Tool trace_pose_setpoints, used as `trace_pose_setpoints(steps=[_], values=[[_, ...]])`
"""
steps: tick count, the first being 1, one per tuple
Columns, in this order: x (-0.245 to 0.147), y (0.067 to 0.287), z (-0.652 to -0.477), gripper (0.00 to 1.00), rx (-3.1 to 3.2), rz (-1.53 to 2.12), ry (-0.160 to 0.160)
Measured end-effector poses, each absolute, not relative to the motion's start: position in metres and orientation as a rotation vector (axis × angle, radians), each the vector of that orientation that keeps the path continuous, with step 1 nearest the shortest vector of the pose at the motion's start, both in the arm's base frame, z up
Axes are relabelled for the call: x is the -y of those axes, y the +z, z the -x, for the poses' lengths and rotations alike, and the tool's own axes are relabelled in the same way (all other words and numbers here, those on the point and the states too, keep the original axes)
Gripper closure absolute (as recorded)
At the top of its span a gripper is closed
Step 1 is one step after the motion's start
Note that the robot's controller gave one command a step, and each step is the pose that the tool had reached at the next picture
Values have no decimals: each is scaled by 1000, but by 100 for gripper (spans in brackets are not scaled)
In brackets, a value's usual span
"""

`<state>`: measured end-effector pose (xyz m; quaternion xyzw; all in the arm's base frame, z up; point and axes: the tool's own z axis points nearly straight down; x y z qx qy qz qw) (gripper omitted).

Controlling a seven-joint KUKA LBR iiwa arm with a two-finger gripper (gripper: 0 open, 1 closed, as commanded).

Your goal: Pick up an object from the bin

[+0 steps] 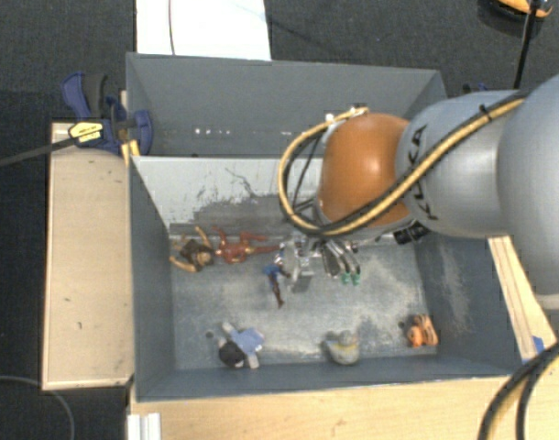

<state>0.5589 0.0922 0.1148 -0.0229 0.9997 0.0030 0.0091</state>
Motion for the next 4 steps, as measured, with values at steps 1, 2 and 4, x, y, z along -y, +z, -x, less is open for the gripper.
trace_pose_setpoints(steps=[1, 2, 4], values=[[-99, 157, -557, 100, -3126, 175, 5], [-100, 197, -554, 100, -3073, 539, 4], [-148, 243, -560, 100, -3056, 669, 7]])
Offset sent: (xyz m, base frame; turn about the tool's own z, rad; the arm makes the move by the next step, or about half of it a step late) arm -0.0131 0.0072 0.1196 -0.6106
